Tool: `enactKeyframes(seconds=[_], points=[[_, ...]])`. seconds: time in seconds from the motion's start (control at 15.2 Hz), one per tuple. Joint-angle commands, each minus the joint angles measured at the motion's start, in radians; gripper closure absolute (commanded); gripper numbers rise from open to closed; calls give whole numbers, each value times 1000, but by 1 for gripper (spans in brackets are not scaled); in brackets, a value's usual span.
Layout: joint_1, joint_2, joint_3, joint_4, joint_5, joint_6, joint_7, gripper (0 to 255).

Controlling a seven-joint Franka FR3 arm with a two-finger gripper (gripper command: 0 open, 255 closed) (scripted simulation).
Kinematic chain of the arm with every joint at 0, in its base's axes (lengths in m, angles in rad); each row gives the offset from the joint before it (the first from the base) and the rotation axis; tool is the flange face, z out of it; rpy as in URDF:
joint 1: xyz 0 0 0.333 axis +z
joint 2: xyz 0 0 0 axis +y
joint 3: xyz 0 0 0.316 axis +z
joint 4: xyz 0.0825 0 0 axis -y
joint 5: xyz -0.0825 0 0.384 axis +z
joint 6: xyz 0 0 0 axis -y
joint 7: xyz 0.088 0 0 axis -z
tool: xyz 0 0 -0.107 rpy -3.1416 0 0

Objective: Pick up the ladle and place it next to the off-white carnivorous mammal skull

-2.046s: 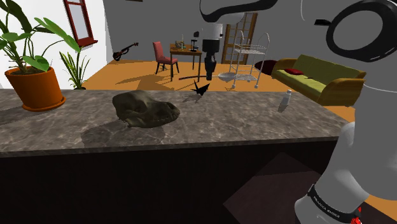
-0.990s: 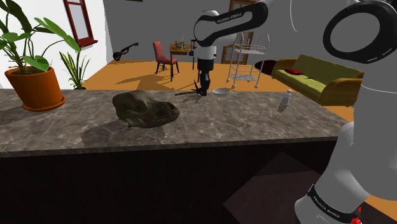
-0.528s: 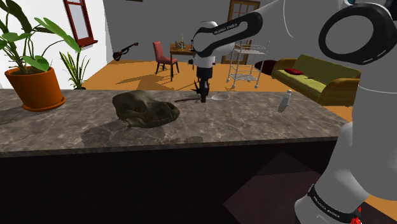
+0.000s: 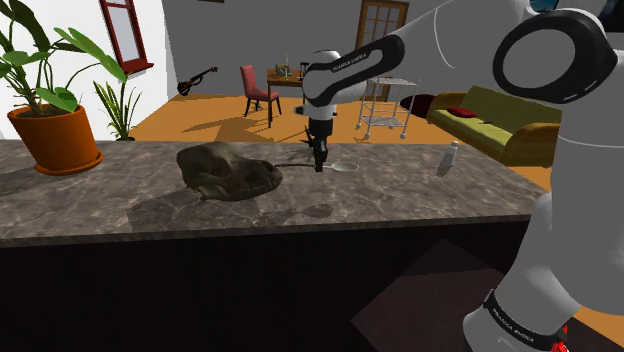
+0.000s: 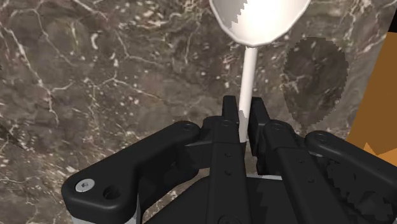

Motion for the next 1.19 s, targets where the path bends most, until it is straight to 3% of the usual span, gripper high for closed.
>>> enactKeyframes(seconds=[0.0, 0.73, 1.12], points=[[0, 13, 3, -15, 6, 27, -3, 255], [-7, 84, 15, -71, 37, 149, -27, 255], [-8, 87, 15, -72, 38, 153, -28, 255]])
